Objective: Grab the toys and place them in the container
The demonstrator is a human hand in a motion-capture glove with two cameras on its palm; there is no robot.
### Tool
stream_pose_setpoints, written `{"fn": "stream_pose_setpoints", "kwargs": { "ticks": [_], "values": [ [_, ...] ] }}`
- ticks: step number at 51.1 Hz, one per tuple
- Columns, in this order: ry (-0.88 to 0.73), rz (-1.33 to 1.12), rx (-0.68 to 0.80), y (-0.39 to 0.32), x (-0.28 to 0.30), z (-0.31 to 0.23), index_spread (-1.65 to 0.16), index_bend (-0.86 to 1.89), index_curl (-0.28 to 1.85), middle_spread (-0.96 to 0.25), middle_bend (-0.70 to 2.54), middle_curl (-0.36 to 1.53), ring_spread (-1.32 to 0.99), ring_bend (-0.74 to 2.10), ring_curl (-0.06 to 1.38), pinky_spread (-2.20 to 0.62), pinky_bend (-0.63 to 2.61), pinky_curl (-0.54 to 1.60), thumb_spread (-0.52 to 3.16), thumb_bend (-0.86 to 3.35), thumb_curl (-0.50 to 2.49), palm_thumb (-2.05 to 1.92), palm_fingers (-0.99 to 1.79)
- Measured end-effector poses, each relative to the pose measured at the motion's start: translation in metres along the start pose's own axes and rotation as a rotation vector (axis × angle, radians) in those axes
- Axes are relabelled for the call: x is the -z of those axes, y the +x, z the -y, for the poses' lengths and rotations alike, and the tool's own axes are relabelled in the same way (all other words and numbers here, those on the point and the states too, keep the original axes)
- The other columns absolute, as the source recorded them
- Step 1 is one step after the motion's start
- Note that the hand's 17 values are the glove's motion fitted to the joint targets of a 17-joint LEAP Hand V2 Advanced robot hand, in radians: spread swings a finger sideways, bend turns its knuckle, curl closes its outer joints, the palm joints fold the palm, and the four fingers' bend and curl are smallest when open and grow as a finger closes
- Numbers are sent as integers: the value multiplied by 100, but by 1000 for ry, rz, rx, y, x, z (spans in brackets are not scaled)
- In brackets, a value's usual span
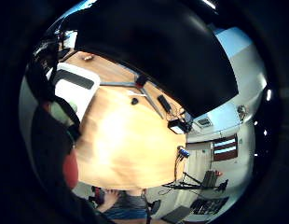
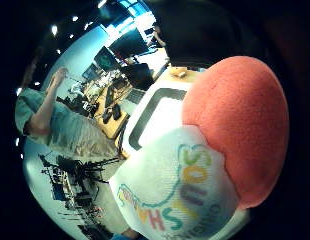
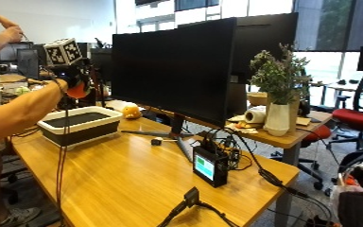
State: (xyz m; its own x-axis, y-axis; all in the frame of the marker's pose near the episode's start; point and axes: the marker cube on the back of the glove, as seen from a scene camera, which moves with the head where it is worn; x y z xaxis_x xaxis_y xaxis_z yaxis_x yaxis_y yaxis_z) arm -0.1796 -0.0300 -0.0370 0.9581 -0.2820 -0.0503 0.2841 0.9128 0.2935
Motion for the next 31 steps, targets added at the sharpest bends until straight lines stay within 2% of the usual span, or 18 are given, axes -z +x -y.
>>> {"fn": "stream_pose_setpoints", "kwargs": {
  "ticks": [11,23,24,31],
  "values": [
    [-13,2,64,-83,-23,35,-42,15,62,-66,20,77,-41,104,53,-43,103,38,82,1,90,70,98],
    [-68,26,79,-128,-49,57,-42,13,63,-66,16,79,-40,104,54,-43,109,40,86,-1,90,68,90],
    [-71,27,82,-132,-52,59,-42,15,64,-61,-10,71,-41,111,56,-43,117,42,92,0,89,68,75],
    [-91,37,116,-162,-68,66,-41,18,68,-50,-1,60,-39,120,57,-42,129,44,103,-1,85,64,63]
  ]
}}
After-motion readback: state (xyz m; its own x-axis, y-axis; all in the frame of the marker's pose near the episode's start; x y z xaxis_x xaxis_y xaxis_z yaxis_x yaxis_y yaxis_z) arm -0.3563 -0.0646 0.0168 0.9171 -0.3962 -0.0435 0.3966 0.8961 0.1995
